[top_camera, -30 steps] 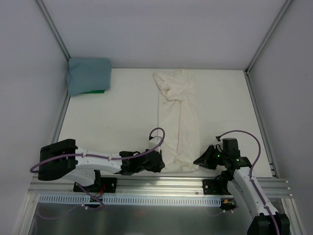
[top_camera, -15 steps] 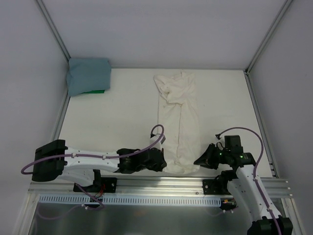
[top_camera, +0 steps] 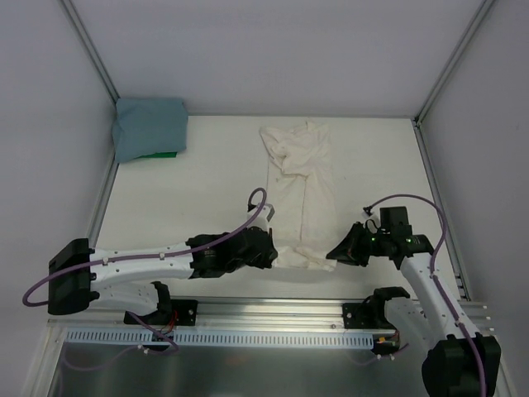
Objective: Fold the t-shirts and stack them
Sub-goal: Grab the bottom of the folded rectangular tshirt with both arms, then fold the folded rectangular tshirt in 1/3 of the way
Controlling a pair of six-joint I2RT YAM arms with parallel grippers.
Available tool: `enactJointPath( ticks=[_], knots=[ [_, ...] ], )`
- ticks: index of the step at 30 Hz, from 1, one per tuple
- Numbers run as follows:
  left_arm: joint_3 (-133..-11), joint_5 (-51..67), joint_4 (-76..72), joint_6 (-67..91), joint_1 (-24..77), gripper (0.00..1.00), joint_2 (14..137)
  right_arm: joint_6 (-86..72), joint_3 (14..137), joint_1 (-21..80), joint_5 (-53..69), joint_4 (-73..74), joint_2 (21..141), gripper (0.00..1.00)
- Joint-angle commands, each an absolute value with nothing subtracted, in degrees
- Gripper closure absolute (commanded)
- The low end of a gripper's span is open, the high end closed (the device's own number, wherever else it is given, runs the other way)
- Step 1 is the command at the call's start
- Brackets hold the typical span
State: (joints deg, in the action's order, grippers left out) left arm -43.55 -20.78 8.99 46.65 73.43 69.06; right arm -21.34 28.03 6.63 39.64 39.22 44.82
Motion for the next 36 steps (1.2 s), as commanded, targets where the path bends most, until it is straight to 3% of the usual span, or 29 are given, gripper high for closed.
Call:
enactJointPath(
  ticks=[1, 27, 28, 29, 30, 31, 33, 36],
  knots=[
    [-46.7, -18.0, 9.8, 42.1, 68.9, 0.97, 69.9, -20.7, 32.3, 6.9, 41.1, 35.7, 48.9, 0.88],
    [-65.8, 3.4, 8.3, 28.0, 45.1, 0.99, 91.9, -21.7, 52.0, 2.5, 45.1, 20.1, 85.0, 0.90],
    [-67.9, 3.9, 9.0, 27.6, 43.6, 0.97, 92.9, -22.3, 52.7, 2.5, 45.3, 19.1, 87.6, 0.85],
    [-69.1, 3.9, 9.8, 27.6, 42.9, 0.76, 95.1, -22.4, 54.5, 2.5, 45.4, 18.7, 89.0, 0.74],
    [-70.3, 3.3, 10.6, 27.8, 41.8, 0.60, 96.1, -22.5, 55.5, 2.5, 44.8, 18.7, 90.3, 0.10],
    [-72.7, 3.0, 11.1, 27.5, 41.3, 0.43, 98.3, -22.2, 56.8, 2.5, 43.4, 18.8, 91.7, 0.01],
    [-74.9, 1.7, 12.2, 27.6, 40.2, 0.19, 100.1, -21.8, 60.5, 2.5, 42.9, 18.3, 95.1, 0.01],
    [-75.1, -1.4, 9.1, 27.3, 39.0, 0.15, 99.9, -21.1, 64.3, 2.4, 42.2, 18.5, 96.5, 0.01]
  ],
)
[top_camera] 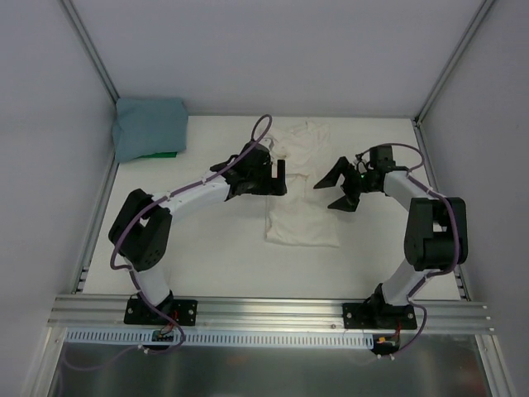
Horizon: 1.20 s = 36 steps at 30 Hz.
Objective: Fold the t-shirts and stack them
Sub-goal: Fold the folded rectangular tshirt in 1/3 of the way, then grab one side of the 2/3 rectangular tshirt with both arms
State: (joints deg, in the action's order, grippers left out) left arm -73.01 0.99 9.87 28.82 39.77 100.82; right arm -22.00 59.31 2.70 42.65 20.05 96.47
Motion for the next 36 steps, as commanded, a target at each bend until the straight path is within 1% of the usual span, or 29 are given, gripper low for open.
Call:
enactJointPath(
  ticks=[1, 5, 6, 8, 9, 12, 15, 17, 18, 19, 21, 24, 28, 32, 36],
  knots=[
    [-74.3, -2.4, 8.4, 27.2, 39.0, 0.12, 98.4, -20.5, 65.0, 2.4, 41.5, 19.9, 96.3, 0.01],
    [-69.0, -3.5, 5.2, 27.6, 39.0, 0.08, 92.7, -18.9, 63.8, 2.4, 40.5, 21.8, 91.1, 0.01],
    [-66.7, -1.6, 4.8, 28.2, 39.0, 0.03, 90.8, -18.8, 62.5, 2.5, 40.6, 22.3, 90.1, 0.00],
    [-64.5, 0.5, 4.5, 29.3, 39.0, 0.01, 89.0, -18.4, 60.7, 2.5, 40.9, 22.6, 87.2, 0.01],
    [-61.8, 4.3, 3.3, 30.7, 39.1, 0.01, 87.2, -18.1, 58.6, 2.6, 40.8, 22.8, 86.1, 0.00],
    [-55.5, 9.3, 0.3, 33.1, 39.7, 0.01, 83.7, -16.4, 55.4, 2.6, 38.5, 25.0, 81.2, 0.00],
    [-49.4, 11.7, 0.3, 33.7, 40.9, 0.01, 81.5, -14.8, 51.3, 2.5, 34.6, 28.0, 77.4, 0.01],
    [-46.0, 14.0, -3.6, 35.3, 41.0, 0.01, 80.8, -15.0, 46.9, 2.1, 34.0, 27.3, 74.5, 0.00],
    [-42.5, 15.1, -5.3, 36.2, 40.9, 0.01, 80.2, -15.2, 45.5, 2.1, 33.7, 26.9, 73.9, 0.01],
    [-41.0, 15.6, -8.6, 37.0, 41.0, 0.01, 80.0, -15.7, 44.0, 2.0, 33.6, 26.3, 73.0, 0.00],
    [-38.2, 16.7, -10.5, 38.5, 41.0, 0.01, 79.5, -16.3, 40.5, 1.9, 34.0, 24.8, 72.7, 0.01],
    [-37.7, 16.5, -11.3, 38.6, 41.1, 0.01, 79.6, -17.0, 38.3, 1.8, 33.8, 23.2, 72.3, 0.00],
    [-38.7, 16.8, -11.5, 38.1, 41.1, 0.01, 80.8, -16.9, 39.1, 1.8, 33.1, 23.8, 72.3, 0.00],
    [-38.1, 18.5, -15.2, 40.1, 41.5, 0.01, 83.5, -16.3, 38.6, 1.8, 31.6, 24.6, 72.4, 0.01],
    [-37.7, 19.0, -18.6, 41.2, 41.9, 0.01, 86.1, -16.3, 35.5, 1.5, 30.6, 23.9, 72.2, 0.00]
  ],
)
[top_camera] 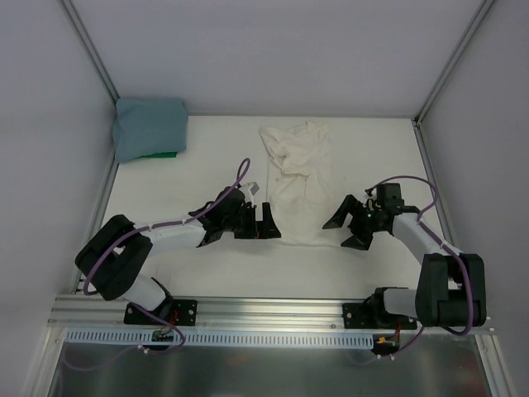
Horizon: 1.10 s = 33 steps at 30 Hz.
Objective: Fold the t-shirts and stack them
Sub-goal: Grab one side of the 2/3 rectangular tshirt with both arms
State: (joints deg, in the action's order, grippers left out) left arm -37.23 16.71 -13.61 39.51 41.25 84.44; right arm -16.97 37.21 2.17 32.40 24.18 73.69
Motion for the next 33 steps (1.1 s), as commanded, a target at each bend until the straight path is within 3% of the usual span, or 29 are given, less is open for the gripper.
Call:
enactJointPath(
  ticks=[1, 14, 19, 21, 25, 26, 27, 28, 29, 33],
  knots=[
    [-38.0, 19.0, -18.9, 41.5, 42.0, 0.02, 87.1, -16.3, 35.1, 1.4, 30.0, 23.9, 72.2, 0.00],
    [-40.2, 20.0, -23.9, 42.5, 42.5, 0.04, 94.8, -16.0, 32.0, 0.8, 28.7, 18.1, 76.6, 0.01],
    [-42.7, 20.7, -23.7, 42.7, 42.6, 0.08, 97.9, -17.0, 31.8, 0.8, 31.5, 12.4, 81.6, 0.11],
    [-43.9, 20.7, -23.0, 42.4, 42.6, 0.09, 98.3, -16.9, 32.6, 1.0, 31.9, 11.9, 83.1, 0.01],
    [-44.8, 20.5, -20.7, 41.1, 42.7, 0.10, 98.7, -17.0, 33.3, 1.0, 33.5, 10.4, 86.5, 0.00],
    [-44.8, 20.3, -19.8, 40.9, 42.6, 0.10, 98.6, -17.3, 33.4, 1.0, 34.1, 9.8, 86.9, 0.08],
    [-44.7, 20.0, -19.5, 40.5, 42.7, 0.10, 98.4, -17.6, 33.3, 0.9, 34.8, 8.2, 87.4, 0.25],
    [-44.5, 19.8, -19.3, 40.4, 42.6, 0.11, 97.9, -17.9, 33.2, 0.9, 35.8, 7.7, 87.8, 0.49],
    [-44.2, 19.6, -19.2, 40.3, 42.6, 0.14, 97.7, -18.4, 33.3, 0.9, 35.9, 7.1, 88.8, 0.98],
    [-43.5, 19.5, -18.1, 40.0, 42.7, 1.00, 96.9, -18.9, 33.2, 1.1, 37.0, 6.6, 90.6, 1.00]
  ],
)
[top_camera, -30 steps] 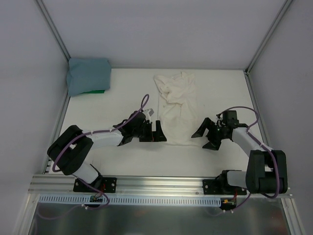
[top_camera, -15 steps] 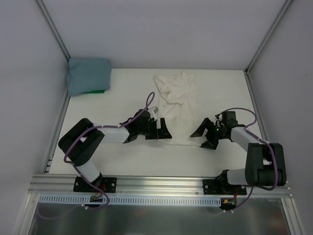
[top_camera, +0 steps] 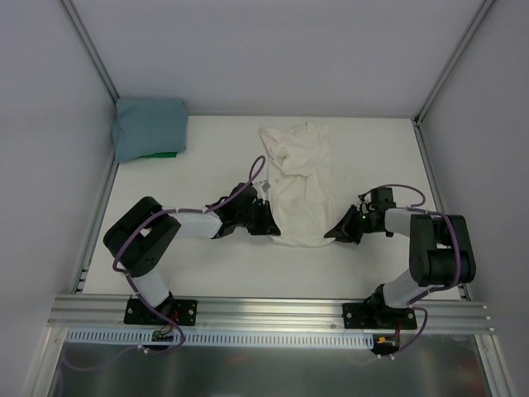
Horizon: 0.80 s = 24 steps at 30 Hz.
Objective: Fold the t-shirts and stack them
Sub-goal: Grab one side of the 2/3 rectangular tshirt with both arms
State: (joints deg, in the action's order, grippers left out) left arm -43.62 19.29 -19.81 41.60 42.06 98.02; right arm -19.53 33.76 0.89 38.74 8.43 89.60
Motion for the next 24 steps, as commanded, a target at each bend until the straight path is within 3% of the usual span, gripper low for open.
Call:
enactJointPath(
  ticks=[1, 13, 24],
  knots=[
    [-43.7, 19.4, -17.7, 39.9, 42.6, 1.00, 96.9, -18.9, 33.1, 1.0, 37.1, 6.6, 90.8, 0.99],
    [-39.6, 20.9, -18.3, 41.7, 44.2, 1.00, 92.5, -17.9, 25.2, 2.7, 38.3, 12.4, 78.5, 0.99],
    [-31.6, 13.7, -17.1, 47.5, 56.3, 1.00, 82.6, -17.1, 17.8, 5.5, 36.9, 25.8, 56.4, 0.99]
  ],
)
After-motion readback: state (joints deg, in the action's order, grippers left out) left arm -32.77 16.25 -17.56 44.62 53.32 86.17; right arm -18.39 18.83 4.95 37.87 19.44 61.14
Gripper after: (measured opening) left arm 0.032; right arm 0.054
